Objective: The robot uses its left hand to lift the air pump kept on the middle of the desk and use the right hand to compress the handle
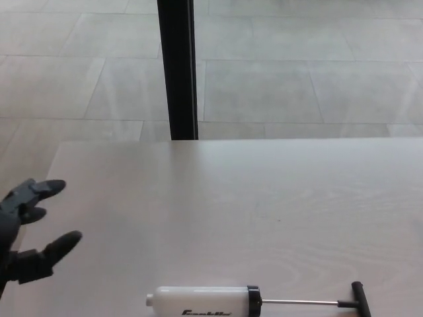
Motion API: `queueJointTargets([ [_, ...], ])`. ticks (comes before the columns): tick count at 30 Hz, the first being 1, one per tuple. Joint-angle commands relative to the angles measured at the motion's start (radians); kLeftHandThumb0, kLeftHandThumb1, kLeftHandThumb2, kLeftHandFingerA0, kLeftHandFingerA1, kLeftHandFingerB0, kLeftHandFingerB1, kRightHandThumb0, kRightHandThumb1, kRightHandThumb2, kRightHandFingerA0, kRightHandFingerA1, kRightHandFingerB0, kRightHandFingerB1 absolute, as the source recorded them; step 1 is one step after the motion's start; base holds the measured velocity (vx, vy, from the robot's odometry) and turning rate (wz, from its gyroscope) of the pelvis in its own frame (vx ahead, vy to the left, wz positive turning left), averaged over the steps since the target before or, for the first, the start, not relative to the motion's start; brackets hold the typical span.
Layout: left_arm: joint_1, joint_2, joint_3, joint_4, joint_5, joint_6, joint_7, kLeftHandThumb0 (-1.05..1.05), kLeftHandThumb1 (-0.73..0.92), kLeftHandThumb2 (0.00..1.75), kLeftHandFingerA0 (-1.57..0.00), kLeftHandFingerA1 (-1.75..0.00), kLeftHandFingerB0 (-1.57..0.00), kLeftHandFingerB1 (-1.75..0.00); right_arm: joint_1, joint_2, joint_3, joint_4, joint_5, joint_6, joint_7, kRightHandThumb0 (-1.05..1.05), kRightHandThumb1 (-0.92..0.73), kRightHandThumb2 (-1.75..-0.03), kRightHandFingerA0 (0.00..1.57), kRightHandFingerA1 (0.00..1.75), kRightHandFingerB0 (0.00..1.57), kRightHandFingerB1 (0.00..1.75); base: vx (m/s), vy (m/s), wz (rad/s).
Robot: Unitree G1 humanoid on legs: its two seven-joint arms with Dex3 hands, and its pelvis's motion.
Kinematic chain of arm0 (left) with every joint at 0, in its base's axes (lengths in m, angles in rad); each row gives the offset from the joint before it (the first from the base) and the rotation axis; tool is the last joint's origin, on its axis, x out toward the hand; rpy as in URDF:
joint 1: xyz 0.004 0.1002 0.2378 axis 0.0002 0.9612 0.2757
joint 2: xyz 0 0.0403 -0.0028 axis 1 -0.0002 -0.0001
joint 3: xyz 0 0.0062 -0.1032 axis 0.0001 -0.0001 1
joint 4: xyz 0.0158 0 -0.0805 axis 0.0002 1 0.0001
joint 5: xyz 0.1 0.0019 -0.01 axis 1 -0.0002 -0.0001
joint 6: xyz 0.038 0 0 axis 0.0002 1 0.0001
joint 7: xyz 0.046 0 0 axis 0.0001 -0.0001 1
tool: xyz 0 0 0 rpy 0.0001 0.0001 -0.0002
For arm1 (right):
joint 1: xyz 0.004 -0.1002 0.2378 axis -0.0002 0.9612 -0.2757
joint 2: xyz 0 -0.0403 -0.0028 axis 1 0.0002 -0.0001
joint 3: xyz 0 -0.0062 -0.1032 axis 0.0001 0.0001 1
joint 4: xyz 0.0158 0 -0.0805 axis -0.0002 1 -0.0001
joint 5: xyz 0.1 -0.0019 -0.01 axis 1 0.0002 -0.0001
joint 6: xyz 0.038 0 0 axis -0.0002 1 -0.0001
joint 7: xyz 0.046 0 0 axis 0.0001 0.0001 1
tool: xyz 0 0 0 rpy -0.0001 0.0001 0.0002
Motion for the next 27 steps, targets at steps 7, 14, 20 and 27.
queueJointTargets([
  [7,-0.165,0.048,-0.477,-0.197,0.768,-0.028,0.006,-0.81,0.69,0.61,-0.38,-0.76,-0.43,-0.5,-0.069,0.035,0.211,-0.064,-0.179,-0.029,-0.056,-0.78,-0.92,-0.72,0.22,0.41,0.28,0.32,0.0,0.0,0.0],
  [14,-0.224,0.03,-0.562,-0.185,0.799,-0.057,0.002,-0.87,0.84,0.65,-0.43,-0.79,-0.41,-0.55,-0.089,0.031,0.228,-0.067,-0.179,-0.004,-0.065,-0.77,-0.92,-0.71,0.27,0.42,0.31,0.33,0.0,0.0,0.0],
  [20,-0.257,0.014,-0.643,-0.258,0.836,0.0,-0.2,-0.97,0.92,0.7,-0.3,-0.79,-0.29,-0.51,-0.113,0.031,0.237,-0.047,-0.162,0.018,-0.061,-0.75,-0.92,-0.7,0.26,0.42,0.34,0.33,0.0,0.0,0.0],
  [27,-0.238,0.039,-0.722,-0.319,0.962,0.052,-0.416,-0.97,0.84,0.66,-0.24,-0.64,-0.28,-0.42,-0.129,0.025,0.242,-0.031,-0.159,0.02,-0.063,-0.75,-0.92,-0.69,0.29,0.44,0.37,0.34,0.0,0.0,0.0],
])
